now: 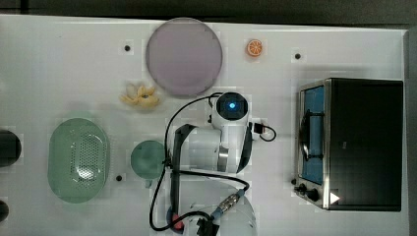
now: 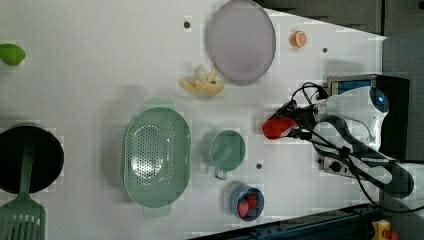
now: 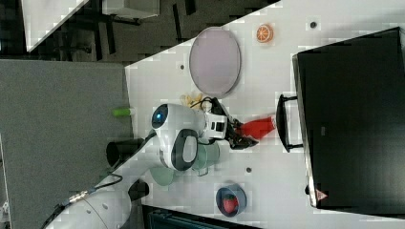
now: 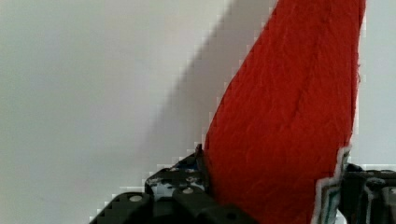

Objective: Pick Ketchup from oven and place it on table.

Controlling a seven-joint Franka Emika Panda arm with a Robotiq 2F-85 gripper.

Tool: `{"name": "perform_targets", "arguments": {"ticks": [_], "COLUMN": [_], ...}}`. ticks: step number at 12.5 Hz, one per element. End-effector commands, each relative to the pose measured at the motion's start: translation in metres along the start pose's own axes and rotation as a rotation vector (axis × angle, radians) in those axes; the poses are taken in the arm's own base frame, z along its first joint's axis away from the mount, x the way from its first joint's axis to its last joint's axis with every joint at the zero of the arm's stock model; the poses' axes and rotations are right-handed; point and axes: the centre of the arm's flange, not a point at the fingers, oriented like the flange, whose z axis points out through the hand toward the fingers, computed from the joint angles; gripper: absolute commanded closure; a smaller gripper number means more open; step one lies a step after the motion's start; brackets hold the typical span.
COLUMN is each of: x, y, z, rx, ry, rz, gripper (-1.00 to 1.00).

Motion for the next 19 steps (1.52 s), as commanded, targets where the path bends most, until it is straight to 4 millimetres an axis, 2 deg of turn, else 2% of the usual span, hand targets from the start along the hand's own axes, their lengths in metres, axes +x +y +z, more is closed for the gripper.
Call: {"name": "perform_targets", "arguments": {"ticks": [1,2,5,6,9,12,15,16,19], "x": [-0.004,-0.001,0.001,0.002,-0.003,-0.006,-0.011,-0.015,-0.015], "y": [-0.026,-0.030,-0.030,-0.026,-0.009,0.000,0.017,0.024,0.024], "z": [-0.070,-0.108,-0.194,-0.244,-0.370,-0.413,-0.434,-0.435,-0.433], "rx": [0.132,0.184,0.257,0.286,0.316,0.296,0.215,0.165,0.150], "ry": [0.097,0.123,0.153,0.162,0.169,0.157,0.109,0.075,0.064], "rz": [-0.010,0.016,0.022,0.023,0.018,0.022,0.025,0.025,0.025], "gripper": [-1.00,-1.00,-1.00,-1.00,-1.00,-1.00,-1.00,-1.00,-1.00]}}
